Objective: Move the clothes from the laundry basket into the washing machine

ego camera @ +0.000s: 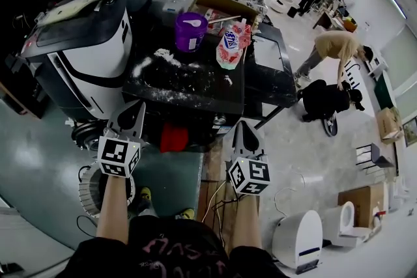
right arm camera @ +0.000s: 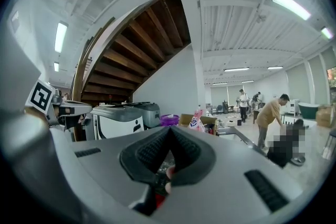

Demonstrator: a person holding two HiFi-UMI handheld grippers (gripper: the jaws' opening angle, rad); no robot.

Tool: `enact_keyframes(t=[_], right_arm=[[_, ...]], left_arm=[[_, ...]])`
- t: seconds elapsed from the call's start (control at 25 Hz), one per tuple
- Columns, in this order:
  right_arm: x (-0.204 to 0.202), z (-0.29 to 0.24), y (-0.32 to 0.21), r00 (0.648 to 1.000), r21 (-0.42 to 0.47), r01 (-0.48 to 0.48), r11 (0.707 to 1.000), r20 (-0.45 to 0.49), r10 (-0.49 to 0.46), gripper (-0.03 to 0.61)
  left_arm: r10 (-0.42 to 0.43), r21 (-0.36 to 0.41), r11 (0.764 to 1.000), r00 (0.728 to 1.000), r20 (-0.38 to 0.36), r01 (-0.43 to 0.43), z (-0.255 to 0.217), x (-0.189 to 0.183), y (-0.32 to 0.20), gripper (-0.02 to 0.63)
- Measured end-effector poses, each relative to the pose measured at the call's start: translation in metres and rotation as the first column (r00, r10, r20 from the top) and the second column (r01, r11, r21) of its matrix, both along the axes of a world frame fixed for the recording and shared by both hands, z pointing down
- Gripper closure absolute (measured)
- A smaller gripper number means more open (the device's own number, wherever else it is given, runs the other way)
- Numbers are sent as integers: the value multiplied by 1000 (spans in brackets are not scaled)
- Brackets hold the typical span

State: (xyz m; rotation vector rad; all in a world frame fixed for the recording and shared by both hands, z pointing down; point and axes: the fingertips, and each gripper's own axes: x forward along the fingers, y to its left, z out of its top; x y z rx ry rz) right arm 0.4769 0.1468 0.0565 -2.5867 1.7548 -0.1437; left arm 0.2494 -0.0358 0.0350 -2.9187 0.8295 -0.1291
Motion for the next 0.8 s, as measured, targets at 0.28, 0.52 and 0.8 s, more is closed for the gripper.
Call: enact_keyframes(t=[0.28,0.52,0.8], right_arm=[[0,-2,-2,1000,-2,5,1000,-13,-5,577],[6,-2,0,1000,0,-5,1000,-11,5,578],[7,-5,4,1000,4,-6,1000,-30,6,578]], left_arm=[[-9,12,1000,1000,12,9,-2,-3,0,603],[-8,12,1000,1000,17,8,0,-3,-1,603],[-6,-6,1000,1000,4,6,1,-2,-2,603]])
